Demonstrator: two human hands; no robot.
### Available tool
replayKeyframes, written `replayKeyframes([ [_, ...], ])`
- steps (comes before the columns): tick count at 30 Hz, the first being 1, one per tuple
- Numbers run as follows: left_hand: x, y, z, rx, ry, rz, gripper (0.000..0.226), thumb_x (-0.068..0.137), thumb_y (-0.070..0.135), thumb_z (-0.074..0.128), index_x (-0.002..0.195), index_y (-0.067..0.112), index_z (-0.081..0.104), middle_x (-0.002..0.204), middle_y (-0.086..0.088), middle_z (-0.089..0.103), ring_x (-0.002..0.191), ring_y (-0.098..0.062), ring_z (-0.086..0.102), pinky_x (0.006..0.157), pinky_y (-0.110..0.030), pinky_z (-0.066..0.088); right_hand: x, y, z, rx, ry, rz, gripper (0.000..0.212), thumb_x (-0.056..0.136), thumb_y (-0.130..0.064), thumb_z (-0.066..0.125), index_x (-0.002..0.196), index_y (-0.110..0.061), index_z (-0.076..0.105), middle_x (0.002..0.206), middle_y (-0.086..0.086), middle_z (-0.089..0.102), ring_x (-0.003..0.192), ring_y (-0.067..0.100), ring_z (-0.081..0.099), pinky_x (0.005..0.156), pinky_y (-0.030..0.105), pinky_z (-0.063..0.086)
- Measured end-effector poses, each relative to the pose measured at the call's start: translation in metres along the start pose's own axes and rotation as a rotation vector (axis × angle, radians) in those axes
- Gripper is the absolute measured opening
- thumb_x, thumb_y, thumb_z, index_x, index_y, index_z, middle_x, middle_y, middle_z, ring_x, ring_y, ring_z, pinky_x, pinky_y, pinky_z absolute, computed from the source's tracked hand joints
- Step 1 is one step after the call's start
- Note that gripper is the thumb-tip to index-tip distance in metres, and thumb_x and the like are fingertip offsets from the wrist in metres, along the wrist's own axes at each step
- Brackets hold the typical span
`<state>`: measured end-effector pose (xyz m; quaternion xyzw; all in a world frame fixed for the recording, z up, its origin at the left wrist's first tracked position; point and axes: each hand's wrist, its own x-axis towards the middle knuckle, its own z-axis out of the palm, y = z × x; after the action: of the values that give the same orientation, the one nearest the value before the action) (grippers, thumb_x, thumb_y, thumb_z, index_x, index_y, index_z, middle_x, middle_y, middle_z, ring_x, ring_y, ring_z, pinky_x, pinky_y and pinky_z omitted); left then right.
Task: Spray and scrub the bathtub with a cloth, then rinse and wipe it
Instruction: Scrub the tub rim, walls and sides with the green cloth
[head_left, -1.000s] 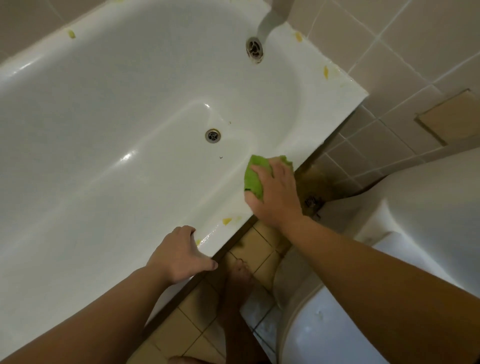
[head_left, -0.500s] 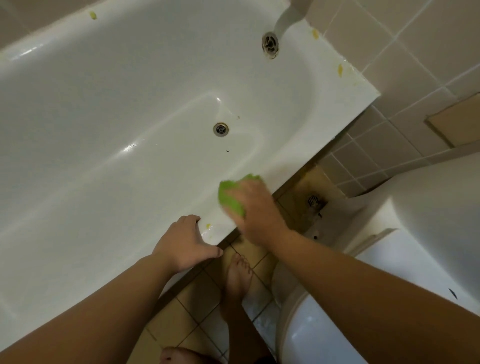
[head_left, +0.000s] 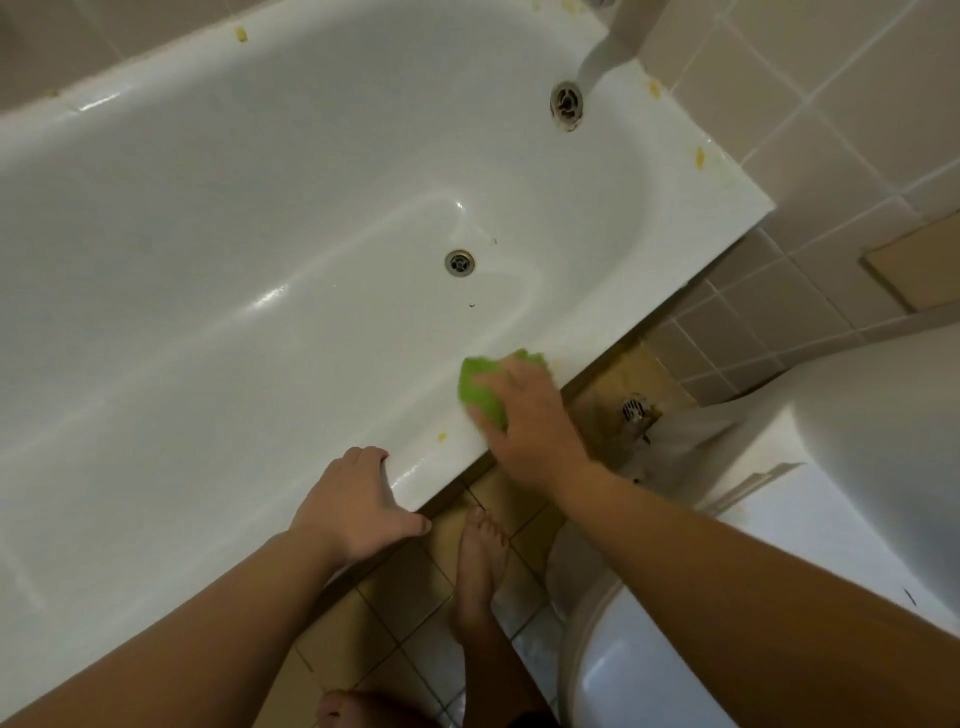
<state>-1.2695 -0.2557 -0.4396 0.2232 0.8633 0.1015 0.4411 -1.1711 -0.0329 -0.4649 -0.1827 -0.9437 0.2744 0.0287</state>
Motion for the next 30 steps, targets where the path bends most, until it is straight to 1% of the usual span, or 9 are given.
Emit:
replayKeyframes([
  [4, -0.001, -0.005, 0.003, -0.004, 0.016, -0.007, 0.106, 0.064, 0.067, 0.082, 0.150, 0.019, 0.040, 0.137, 0.002, 0.049, 0.125, -0.020, 0.048, 0.101, -0.034, 0.045, -0.003, 0.024, -0.017, -0.087, -0.169, -0.260, 0.045, 0.094, -0.038, 0.065, 0.138, -0.028, 0.058, 0.138, 0.009, 0.051, 0.131, 0.029, 0.043, 0.114, 0.043, 0.034],
  [6, -0.003, -0.008, 0.004, -0.001, 0.025, -0.005, 0.104, 0.067, 0.065, 0.082, 0.150, 0.019, 0.039, 0.138, 0.003, 0.048, 0.126, -0.019, 0.047, 0.102, -0.033, 0.045, 0.019, 0.054, -0.042, -0.140, -0.072, -0.098, 0.041, 0.098, -0.042, 0.062, 0.137, -0.028, 0.057, 0.131, 0.007, 0.053, 0.122, 0.025, 0.047, 0.106, 0.045, 0.046],
  [9, -0.009, -0.012, 0.006, 0.007, 0.043, -0.013, 0.101, 0.069, 0.063, 0.081, 0.150, 0.020, 0.039, 0.138, 0.003, 0.048, 0.126, -0.019, 0.047, 0.102, -0.032, 0.045, 0.049, 0.084, -0.058, -0.172, 0.114, 0.165, 0.047, 0.099, -0.047, 0.054, 0.137, -0.019, 0.057, 0.134, 0.013, 0.053, 0.124, 0.034, 0.046, 0.108, 0.044, 0.038],
  [13, -0.018, -0.019, 0.010, 0.009, 0.071, -0.029, 0.102, 0.070, 0.062, 0.081, 0.152, 0.019, 0.037, 0.141, 0.002, 0.047, 0.129, -0.020, 0.046, 0.105, -0.033, 0.044, 0.050, 0.042, -0.035, -0.085, 0.221, 0.331, 0.041, 0.102, -0.043, 0.047, 0.124, -0.012, 0.063, 0.118, 0.010, 0.062, 0.112, 0.031, 0.051, 0.103, 0.043, 0.041],
  [16, -0.022, -0.022, 0.012, -0.004, 0.085, -0.042, 0.101, 0.071, 0.061, 0.081, 0.152, 0.019, 0.037, 0.141, 0.001, 0.047, 0.130, -0.021, 0.045, 0.105, -0.034, 0.044, 0.012, -0.021, -0.005, 0.014, 0.132, 0.054, 0.020, 0.104, -0.032, 0.054, 0.104, -0.015, 0.065, 0.098, 0.009, 0.061, 0.094, 0.030, 0.051, 0.093, 0.049, 0.046],
  [20, -0.022, -0.027, 0.013, -0.019, 0.094, -0.047, 0.100, 0.070, 0.061, 0.081, 0.150, 0.019, 0.039, 0.138, 0.002, 0.048, 0.128, -0.021, 0.046, 0.103, -0.034, 0.044, -0.021, -0.017, 0.003, -0.030, -0.133, -0.279, 0.038, 0.091, -0.030, 0.066, 0.127, -0.018, 0.067, 0.124, 0.012, 0.059, 0.120, 0.028, 0.045, 0.119, 0.025, 0.020],
  [23, -0.022, -0.033, 0.014, -0.015, 0.084, -0.047, 0.100, 0.070, 0.061, 0.080, 0.151, 0.020, 0.038, 0.142, 0.003, 0.047, 0.132, -0.020, 0.044, 0.105, -0.034, 0.043, 0.015, 0.042, -0.042, -0.149, 0.010, -0.074, 0.035, 0.098, -0.027, 0.066, 0.131, -0.018, 0.062, 0.122, 0.011, 0.057, 0.115, 0.028, 0.048, 0.108, 0.044, 0.043],
  [26, -0.021, -0.035, 0.013, -0.016, 0.089, -0.047, 0.098, 0.071, 0.062, 0.081, 0.149, 0.020, 0.040, 0.140, 0.003, 0.049, 0.130, -0.020, 0.046, 0.104, -0.034, 0.043, 0.047, 0.066, -0.062, -0.193, 0.138, 0.283, 0.044, 0.102, -0.041, 0.051, 0.135, -0.012, 0.057, 0.131, 0.015, 0.054, 0.123, 0.034, 0.047, 0.109, 0.047, 0.038],
  [30, -0.018, -0.030, 0.011, -0.021, 0.085, -0.061, 0.094, 0.069, 0.061, 0.082, 0.145, 0.021, 0.044, 0.133, 0.004, 0.051, 0.121, -0.019, 0.050, 0.098, -0.032, 0.045, 0.005, 0.011, -0.012, -0.200, 0.022, 0.039, 0.033, 0.096, -0.028, 0.058, 0.128, -0.019, 0.052, 0.125, 0.016, 0.055, 0.119, 0.034, 0.047, 0.111, 0.051, 0.037],
])
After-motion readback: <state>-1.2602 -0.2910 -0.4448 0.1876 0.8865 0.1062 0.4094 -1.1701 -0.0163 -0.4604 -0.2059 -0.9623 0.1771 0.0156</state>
